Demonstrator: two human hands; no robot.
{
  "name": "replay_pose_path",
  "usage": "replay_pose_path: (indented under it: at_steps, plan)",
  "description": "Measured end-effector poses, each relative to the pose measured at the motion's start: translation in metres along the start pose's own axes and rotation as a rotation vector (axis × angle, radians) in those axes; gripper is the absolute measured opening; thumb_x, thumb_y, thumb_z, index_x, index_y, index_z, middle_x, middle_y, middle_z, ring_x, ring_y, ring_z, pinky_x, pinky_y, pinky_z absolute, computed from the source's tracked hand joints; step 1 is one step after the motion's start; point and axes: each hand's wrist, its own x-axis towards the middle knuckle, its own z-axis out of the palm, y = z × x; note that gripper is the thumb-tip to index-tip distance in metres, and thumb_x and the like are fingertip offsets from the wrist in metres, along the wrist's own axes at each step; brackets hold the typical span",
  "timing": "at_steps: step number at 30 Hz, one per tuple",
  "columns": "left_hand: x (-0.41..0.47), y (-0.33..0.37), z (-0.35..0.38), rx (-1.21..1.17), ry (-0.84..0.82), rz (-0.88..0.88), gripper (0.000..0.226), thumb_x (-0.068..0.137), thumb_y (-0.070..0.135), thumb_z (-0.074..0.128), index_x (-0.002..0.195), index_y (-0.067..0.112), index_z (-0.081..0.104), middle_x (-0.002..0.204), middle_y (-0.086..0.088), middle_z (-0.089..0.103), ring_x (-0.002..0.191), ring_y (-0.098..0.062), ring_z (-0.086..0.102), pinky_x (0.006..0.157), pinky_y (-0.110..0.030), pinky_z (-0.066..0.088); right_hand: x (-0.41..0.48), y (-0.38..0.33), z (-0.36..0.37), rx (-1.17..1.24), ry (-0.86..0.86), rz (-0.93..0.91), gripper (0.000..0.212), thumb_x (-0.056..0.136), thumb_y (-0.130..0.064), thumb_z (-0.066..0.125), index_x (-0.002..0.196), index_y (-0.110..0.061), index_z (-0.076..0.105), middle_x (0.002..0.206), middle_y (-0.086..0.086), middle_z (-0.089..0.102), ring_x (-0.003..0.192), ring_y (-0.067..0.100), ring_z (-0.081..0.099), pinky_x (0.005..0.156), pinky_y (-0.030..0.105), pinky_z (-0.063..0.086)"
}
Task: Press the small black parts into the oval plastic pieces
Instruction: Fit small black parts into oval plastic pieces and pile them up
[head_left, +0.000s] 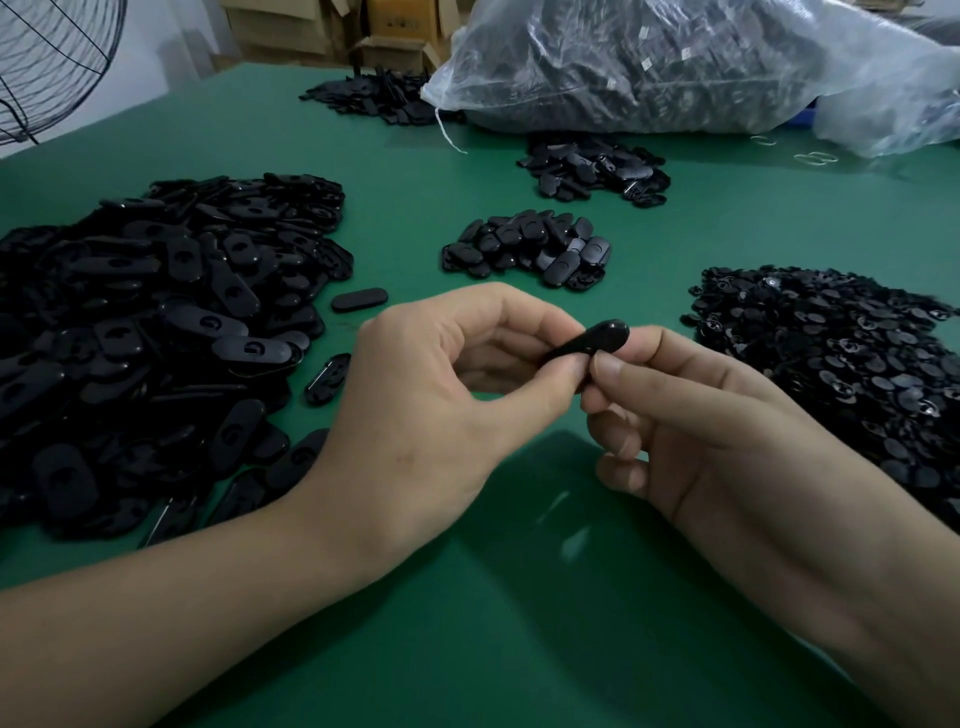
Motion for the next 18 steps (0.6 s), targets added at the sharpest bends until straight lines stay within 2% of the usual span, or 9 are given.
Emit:
replay_pose_path:
  at_steps: [11, 15, 18]
  plan:
    - [-0.0025, 0.004, 0.0017, 0.089, 0.051, 0.069, 0.019, 0.084, 0.004, 0.079, 0.092, 0.021, 0.077, 0.084, 0.01, 0.078, 0.078, -0.006, 0.076, 0.075, -0.017, 0.058, 0.0045, 0.0025, -0.0038, 0.075, -0.055, 0.017, 0.014, 0.067, -0.019, 0.078, 0.081, -0.02, 0.075, 0.073, 0.002, 0.066, 0.055, 0.008, 0.056, 0.052, 0.021, 0.049]
    - [-0.0036, 0.0051, 0.0015, 0.134, 0.056, 0.088, 0.018, 0.084, 0.004, 0.079, 0.092, 0.019, 0.077, 0.083, 0.011, 0.078, 0.078, -0.005, 0.076, 0.075, -0.015, 0.058, 0.0048, 0.0033, -0.0041, 0.069, -0.061, 0.014, 0.016, 0.068, -0.012, 0.081, 0.08, -0.02, 0.075, 0.073, 0.002, 0.066, 0.055, 0.008, 0.056, 0.054, 0.021, 0.05]
    - [-0.0046, 0.0069, 0.0003, 0.186, 0.056, 0.117, 0.017, 0.085, 0.004, 0.079, 0.092, 0.019, 0.077, 0.084, 0.012, 0.078, 0.08, -0.003, 0.075, 0.077, -0.015, 0.057, 0.0043, 0.0035, -0.0046, 0.081, -0.071, 0.017, 0.013, 0.068, -0.016, 0.079, 0.08, -0.019, 0.075, 0.073, 0.002, 0.066, 0.055, 0.009, 0.056, 0.054, 0.022, 0.05]
